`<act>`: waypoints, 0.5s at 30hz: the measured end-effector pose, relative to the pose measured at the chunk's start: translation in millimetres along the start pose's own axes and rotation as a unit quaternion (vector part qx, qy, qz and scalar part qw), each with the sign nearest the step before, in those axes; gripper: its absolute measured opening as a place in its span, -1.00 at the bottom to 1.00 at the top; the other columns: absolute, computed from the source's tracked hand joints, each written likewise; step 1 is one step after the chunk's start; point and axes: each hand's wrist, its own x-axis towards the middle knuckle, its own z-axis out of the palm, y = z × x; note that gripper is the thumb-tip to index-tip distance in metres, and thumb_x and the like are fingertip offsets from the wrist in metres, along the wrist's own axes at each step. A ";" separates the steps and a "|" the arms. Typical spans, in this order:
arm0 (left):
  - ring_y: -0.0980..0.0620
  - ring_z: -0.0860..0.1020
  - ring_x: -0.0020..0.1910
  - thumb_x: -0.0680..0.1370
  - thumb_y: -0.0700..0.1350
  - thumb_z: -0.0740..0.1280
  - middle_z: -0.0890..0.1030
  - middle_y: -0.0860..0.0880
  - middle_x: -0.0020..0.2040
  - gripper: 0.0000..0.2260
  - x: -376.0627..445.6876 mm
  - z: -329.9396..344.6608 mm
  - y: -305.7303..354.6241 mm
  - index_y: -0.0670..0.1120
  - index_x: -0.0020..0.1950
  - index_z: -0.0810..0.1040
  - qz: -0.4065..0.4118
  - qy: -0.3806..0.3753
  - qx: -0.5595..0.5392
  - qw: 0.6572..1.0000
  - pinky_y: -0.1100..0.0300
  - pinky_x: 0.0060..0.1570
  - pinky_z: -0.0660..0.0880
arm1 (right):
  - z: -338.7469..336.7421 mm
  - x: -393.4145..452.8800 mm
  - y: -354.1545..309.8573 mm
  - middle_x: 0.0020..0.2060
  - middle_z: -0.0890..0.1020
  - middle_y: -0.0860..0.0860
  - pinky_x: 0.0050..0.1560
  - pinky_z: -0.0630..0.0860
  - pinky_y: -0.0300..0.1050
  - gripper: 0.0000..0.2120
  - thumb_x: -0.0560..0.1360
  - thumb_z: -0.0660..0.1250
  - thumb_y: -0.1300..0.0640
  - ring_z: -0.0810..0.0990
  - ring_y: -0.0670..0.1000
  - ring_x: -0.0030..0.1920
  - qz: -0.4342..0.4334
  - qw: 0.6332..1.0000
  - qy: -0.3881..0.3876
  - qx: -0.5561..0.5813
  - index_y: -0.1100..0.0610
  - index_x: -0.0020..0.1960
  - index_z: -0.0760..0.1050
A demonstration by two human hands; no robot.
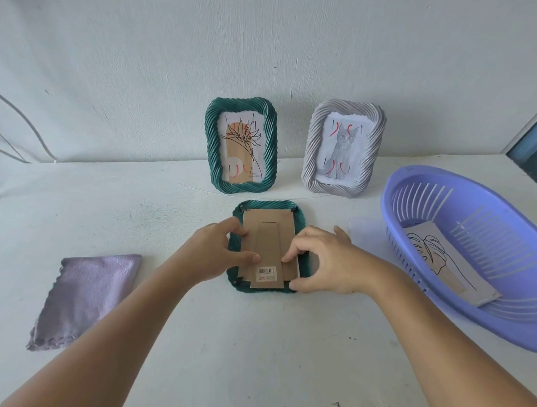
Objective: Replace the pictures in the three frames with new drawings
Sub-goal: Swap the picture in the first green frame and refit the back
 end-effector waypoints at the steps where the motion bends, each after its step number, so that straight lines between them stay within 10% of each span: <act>1: 0.09 0.43 -0.26 0.44 0.22 0.52 0.45 0.09 -0.20 -0.57 0.3 0.1 0.1 0.10 0.19 0.48 -0.001 -0.001 0.001 1.000 0.22 -0.35 0.31 | -0.4 0.6 0.1 0.12 0.45 -0.24 0.56 -0.18 0.12 -0.67 0.35 0.54 -0.13 0.44 -0.26 0.21 0.000 1.000 -0.001 -0.003 -0.19 0.06 0.54; 9: 0.10 0.42 -0.25 0.44 0.22 0.51 0.44 0.09 -0.20 -0.56 0.2 0.1 0.7 0.08 0.20 0.48 -0.002 -0.005 0.006 1.000 0.21 -0.34 0.31 | 5.6 -2.0 -3.0 0.11 0.45 -0.17 0.48 0.16 0.10 -0.75 0.40 0.50 -0.02 0.22 -0.55 0.06 -0.015 0.999 0.028 0.007 -0.13 0.04 0.55; 15: 0.10 0.42 -0.26 0.44 0.21 0.52 0.44 0.10 -0.21 -0.57 -0.2 0.3 -0.1 0.09 0.18 0.47 -0.004 -0.006 0.003 1.000 0.21 -0.35 0.31 | 9.4 1.1 -2.3 0.07 0.44 -0.20 0.35 0.32 -0.01 -0.79 0.43 0.45 0.02 0.39 -0.19 0.11 -0.021 0.999 0.024 0.016 -0.12 0.04 0.54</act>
